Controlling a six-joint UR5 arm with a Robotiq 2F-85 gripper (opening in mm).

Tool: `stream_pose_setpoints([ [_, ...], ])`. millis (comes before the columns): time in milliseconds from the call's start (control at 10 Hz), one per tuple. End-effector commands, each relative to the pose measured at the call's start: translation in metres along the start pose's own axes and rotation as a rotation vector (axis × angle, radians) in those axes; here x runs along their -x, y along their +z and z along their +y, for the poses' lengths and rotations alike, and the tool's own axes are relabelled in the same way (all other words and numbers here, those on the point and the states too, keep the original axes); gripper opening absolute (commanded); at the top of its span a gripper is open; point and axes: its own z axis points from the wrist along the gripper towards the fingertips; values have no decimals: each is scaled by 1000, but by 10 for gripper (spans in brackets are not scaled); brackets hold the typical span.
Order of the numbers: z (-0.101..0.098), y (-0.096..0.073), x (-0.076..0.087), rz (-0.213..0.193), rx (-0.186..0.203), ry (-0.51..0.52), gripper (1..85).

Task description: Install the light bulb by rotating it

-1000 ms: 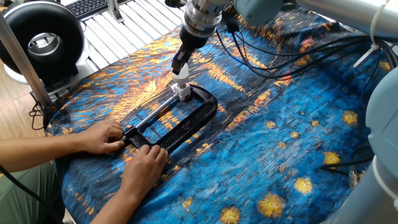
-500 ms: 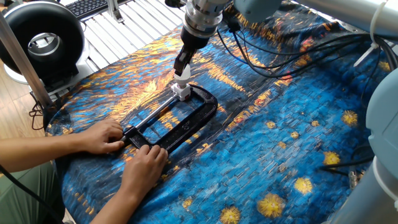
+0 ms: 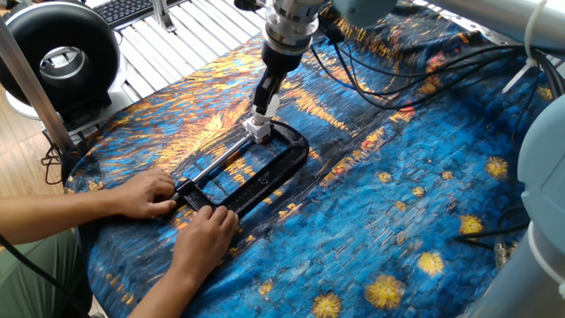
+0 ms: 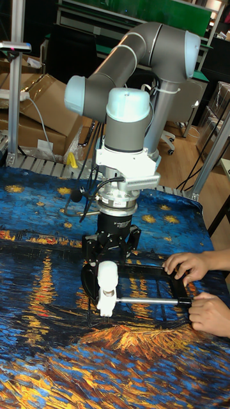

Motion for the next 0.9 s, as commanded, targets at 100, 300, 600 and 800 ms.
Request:
stream_pose_setpoints([
  [100,16,-7,4,-8,70,-75,677],
  [300,11,-11,8,-14,46,-332,670],
  [600,2,-16,15,-31,-1,-683,720],
  [800,2,-17,13,-47,-30,-742,757],
])
